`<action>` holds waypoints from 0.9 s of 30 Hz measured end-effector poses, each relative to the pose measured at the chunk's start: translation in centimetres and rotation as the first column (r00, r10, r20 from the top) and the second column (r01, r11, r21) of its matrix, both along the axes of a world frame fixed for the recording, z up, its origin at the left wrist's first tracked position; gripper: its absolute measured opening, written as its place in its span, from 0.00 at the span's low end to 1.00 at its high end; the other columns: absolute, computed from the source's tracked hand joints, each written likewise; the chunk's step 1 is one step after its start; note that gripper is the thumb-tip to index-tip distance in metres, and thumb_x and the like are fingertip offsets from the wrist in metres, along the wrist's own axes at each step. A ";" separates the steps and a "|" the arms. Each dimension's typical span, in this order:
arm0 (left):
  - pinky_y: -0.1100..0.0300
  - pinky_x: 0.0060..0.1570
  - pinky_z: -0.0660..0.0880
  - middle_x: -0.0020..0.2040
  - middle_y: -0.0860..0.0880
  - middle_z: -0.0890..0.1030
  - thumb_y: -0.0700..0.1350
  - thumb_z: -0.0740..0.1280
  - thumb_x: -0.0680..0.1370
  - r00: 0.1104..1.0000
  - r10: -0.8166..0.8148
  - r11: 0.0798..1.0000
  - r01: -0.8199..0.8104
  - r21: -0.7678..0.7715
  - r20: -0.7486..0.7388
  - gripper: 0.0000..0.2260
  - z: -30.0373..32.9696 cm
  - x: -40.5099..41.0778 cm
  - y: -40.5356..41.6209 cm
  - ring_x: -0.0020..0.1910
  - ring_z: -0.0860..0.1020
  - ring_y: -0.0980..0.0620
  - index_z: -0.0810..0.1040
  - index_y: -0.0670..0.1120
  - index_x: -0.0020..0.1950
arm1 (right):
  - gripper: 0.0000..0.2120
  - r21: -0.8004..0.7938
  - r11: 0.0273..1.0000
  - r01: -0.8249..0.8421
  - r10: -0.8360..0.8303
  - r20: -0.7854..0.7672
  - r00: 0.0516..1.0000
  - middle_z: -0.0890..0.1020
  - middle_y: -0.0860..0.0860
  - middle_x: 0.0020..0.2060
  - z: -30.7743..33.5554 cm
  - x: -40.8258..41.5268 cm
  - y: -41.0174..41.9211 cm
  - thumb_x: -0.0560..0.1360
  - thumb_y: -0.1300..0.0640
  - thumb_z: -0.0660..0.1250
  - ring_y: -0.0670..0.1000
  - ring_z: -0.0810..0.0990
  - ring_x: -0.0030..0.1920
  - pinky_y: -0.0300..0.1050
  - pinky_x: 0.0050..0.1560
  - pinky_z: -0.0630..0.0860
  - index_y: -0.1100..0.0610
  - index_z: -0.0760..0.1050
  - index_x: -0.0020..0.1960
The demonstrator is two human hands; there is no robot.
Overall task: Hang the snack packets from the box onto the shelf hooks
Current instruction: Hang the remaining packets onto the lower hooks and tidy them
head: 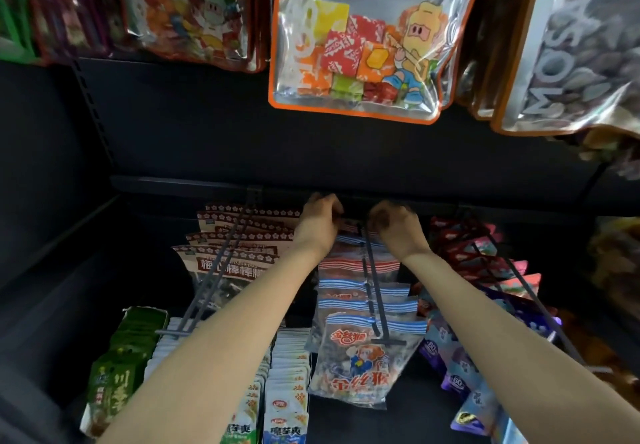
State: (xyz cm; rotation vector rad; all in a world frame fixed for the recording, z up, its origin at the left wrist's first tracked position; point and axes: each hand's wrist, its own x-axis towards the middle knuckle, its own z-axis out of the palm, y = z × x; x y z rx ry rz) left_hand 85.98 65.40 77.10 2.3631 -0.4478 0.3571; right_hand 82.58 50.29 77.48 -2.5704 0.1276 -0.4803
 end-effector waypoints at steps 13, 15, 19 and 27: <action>0.54 0.53 0.76 0.54 0.45 0.82 0.43 0.62 0.80 0.979 -0.154 0.959 0.181 0.218 -0.132 0.10 0.2 -2.6 0.8 0.52 0.80 0.48 0.81 0.46 0.57 | 0.12 -0.086 0.993 -0.081 0.060 -0.227 0.972 0.82 0.52 0.56 1.2 -2.4 0.3 0.78 0.57 0.63 0.53 0.78 0.58 0.41 0.56 0.71 0.55 0.80 0.58; 0.54 0.52 0.77 0.53 0.45 0.82 0.43 0.62 0.80 0.982 -0.132 0.973 0.155 0.171 -0.138 0.09 -0.1 -2.9 0.7 0.51 0.80 0.48 0.81 0.46 0.56 | 0.12 -0.043 0.998 -0.044 0.034 -0.215 0.976 0.82 0.54 0.56 0.9 -2.6 0.4 0.79 0.57 0.62 0.54 0.78 0.57 0.42 0.54 0.71 0.55 0.80 0.58; 0.62 0.48 0.73 0.54 0.45 0.81 0.41 0.63 0.79 0.988 -0.056 0.996 0.065 0.062 -0.146 0.09 -0.5 -3.4 0.4 0.53 0.79 0.48 0.81 0.45 0.56 | 0.14 0.024 1.000 0.007 -0.002 -0.217 0.976 0.80 0.57 0.57 0.1 -3.6 1.0 0.81 0.59 0.56 0.58 0.77 0.57 0.46 0.52 0.71 0.60 0.78 0.60; 0.65 0.50 0.71 0.56 0.42 0.81 0.39 0.63 0.79 0.989 -0.026 0.999 0.029 0.018 -0.143 0.10 0.1 -3.0 -0.2 0.54 0.79 0.48 0.81 0.40 0.56 | 0.14 0.134 0.984 0.115 -0.093 -0.160 0.983 0.81 0.55 0.57 0.1 -2.7 1.3 0.80 0.62 0.58 0.55 0.78 0.58 0.37 0.52 0.69 0.59 0.80 0.58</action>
